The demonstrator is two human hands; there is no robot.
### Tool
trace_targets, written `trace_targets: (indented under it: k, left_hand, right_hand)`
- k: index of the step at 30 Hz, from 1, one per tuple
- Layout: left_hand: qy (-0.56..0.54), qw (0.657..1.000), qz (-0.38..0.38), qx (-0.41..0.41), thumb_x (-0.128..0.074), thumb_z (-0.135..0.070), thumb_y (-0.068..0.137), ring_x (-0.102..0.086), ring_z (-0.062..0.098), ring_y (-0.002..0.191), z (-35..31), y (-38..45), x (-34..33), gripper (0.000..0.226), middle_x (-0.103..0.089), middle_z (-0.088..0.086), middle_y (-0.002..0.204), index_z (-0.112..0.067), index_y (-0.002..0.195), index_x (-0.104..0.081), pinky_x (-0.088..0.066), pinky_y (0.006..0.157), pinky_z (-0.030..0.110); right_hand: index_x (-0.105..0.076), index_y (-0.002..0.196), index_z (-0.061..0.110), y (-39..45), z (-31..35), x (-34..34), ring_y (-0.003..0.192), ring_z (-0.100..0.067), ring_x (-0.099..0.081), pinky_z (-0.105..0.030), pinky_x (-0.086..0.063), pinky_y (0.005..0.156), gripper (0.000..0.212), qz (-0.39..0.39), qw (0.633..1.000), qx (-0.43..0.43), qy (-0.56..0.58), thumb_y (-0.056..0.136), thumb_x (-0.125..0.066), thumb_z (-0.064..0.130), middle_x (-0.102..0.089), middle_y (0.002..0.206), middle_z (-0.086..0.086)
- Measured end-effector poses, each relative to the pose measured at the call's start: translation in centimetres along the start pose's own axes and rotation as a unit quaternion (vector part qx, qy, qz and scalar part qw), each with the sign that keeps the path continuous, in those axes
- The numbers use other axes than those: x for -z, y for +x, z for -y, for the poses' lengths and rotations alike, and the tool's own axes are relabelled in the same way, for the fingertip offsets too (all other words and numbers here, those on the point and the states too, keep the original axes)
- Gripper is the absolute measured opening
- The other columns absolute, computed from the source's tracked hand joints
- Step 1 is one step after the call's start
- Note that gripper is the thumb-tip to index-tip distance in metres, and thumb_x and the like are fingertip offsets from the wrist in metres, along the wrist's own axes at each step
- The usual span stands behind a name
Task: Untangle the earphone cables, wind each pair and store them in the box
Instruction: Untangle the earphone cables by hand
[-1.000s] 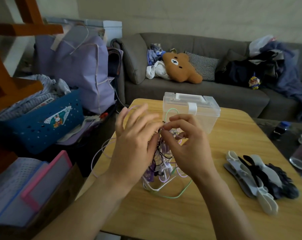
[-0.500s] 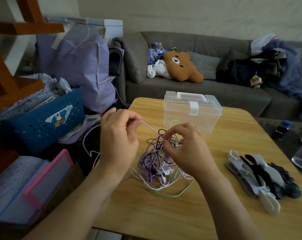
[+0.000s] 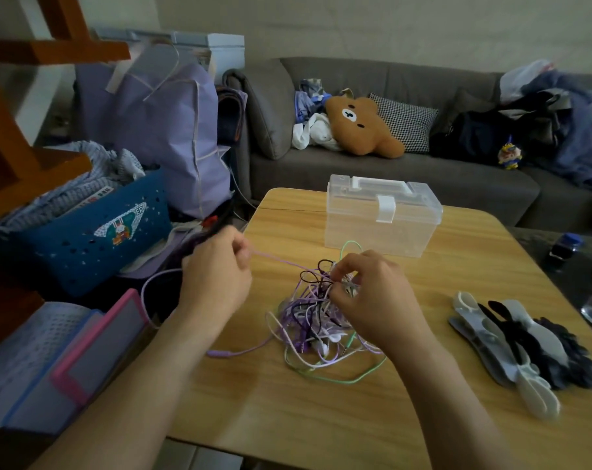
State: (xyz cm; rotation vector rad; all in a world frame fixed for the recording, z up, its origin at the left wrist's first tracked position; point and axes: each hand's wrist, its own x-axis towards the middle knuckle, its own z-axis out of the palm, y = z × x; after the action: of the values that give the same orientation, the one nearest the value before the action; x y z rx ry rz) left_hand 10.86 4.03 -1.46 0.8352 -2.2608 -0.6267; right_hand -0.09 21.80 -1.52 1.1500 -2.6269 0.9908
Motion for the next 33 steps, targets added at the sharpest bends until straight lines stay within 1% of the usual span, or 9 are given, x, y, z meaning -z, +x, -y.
trace_targets:
  k: [2,4,7,9,16,20,24,28,33]
  left_hand:
    - [0.073,0.996,0.057,0.001,-0.06,-0.003,0.084,-0.057,0.031,0.11,-0.5,-0.5,-0.2,0.037,-0.062,0.006,0.114,-0.019,0.117,-0.057,-0.046,0.096,0.049]
    - [0.033,0.995,0.052,-0.079,-0.06,0.004,0.077,-0.049,0.028,0.121,-1.8,-1.3,-0.1,0.061,-0.055,0.009,0.13,-0.015,0.134,-0.052,-0.04,0.105,0.039]
    - [-0.041,0.971,0.117,-0.203,-0.061,-0.002,0.084,-0.049,0.01,0.118,-4.0,-2.9,0.2,0.052,-0.058,-0.005,0.125,-0.021,0.132,-0.056,-0.039,0.104,0.023]
    - [-0.055,0.961,0.137,-0.234,-0.059,-0.008,0.091,-0.056,0.011,0.108,-4.5,-3.4,-0.4,0.036,-0.062,-0.008,0.117,-0.022,0.124,-0.059,-0.049,0.092,0.031]
    - [-0.064,0.972,0.088,-0.21,-0.064,-0.01,0.093,-0.062,0.007,0.081,-3.7,-2.4,0.0,0.017,-0.068,-0.01,0.091,-0.022,0.101,-0.073,-0.051,0.068,0.028]
    - [-0.113,0.957,0.2,-0.176,-0.075,-0.03,0.086,-0.059,-0.004,0.066,-3.6,-2.5,0.4,0.017,-0.063,-0.024,0.066,-0.03,0.103,-0.075,-0.039,0.055,0.011]
    - [-0.147,0.954,0.184,-0.188,-0.065,-0.032,0.094,-0.063,0.011,0.068,-3.0,-2.5,-0.1,0.015,-0.069,-0.006,0.072,-0.023,0.094,-0.077,-0.048,0.061,0.037]
    - [-0.183,0.961,0.099,-0.183,-0.063,-0.021,0.096,-0.058,0.011,0.067,-2.8,-1.9,-0.4,0.016,-0.063,-0.009,0.072,-0.014,0.092,-0.077,-0.046,0.06,0.032]
    - [-0.266,0.959,0.067,-0.072,-0.056,-0.022,0.1,-0.071,0.017,0.075,-2.4,-1.4,-0.7,0.02,-0.073,0.0,0.079,-0.017,0.089,-0.072,-0.059,0.075,0.042]
  right_hand:
    - [-0.07,0.085,0.028,-0.2,0.0,-0.1,0.084,-0.02,-0.063,-0.037,-0.053,0.071,0.007,-0.003,1.0,0.006,-0.001,0.081,-0.069,0.022,-0.063,0.095,0.003]
    - [-0.07,0.085,0.027,-0.2,0.1,-0.2,0.082,-0.02,-0.064,-0.039,-0.054,0.071,0.007,-0.013,1.0,0.013,0.006,0.081,-0.069,0.022,-0.062,0.097,0.003]
    - [-0.071,0.083,0.027,-0.3,0.5,-0.4,0.078,-0.013,-0.062,-0.03,-0.052,0.07,0.008,-0.04,0.998,0.023,0.034,0.08,-0.071,0.019,-0.061,0.096,0.007]
    - [-0.072,0.082,0.025,-0.3,0.8,-0.2,0.076,-0.003,-0.058,-0.01,-0.042,0.066,0.01,-0.056,0.995,0.021,0.085,0.079,-0.073,0.015,-0.061,0.093,0.009]
    - [-0.074,0.081,0.029,-0.5,0.7,0.3,0.087,-0.004,-0.056,-0.01,-0.036,0.066,0.011,-0.05,0.992,-0.007,0.113,0.079,-0.078,0.019,-0.063,0.095,0.013]
    - [-0.077,0.082,0.028,-0.2,0.3,0.3,0.091,-0.003,-0.059,-0.019,-0.046,0.076,0.01,-0.051,0.992,0.0,0.113,0.077,-0.079,0.019,-0.065,0.097,0.013]
    - [-0.077,0.08,0.03,-0.4,0.5,0.4,0.099,-0.003,-0.063,-0.023,-0.049,0.085,0.008,-0.058,0.989,0.022,0.133,0.077,-0.082,0.024,-0.067,0.102,0.015]
    - [-0.075,0.078,0.035,-0.1,0.3,0.2,0.103,0.001,-0.063,-0.024,-0.046,0.09,0.014,-0.033,0.98,0.007,0.198,0.076,-0.083,0.024,-0.069,0.104,0.016]
    - [-0.073,0.079,0.029,0.2,0.3,-0.3,0.091,-0.011,-0.07,-0.047,-0.057,0.085,0.014,-0.026,0.951,-0.021,0.308,0.08,-0.081,0.018,-0.074,0.091,0.01]
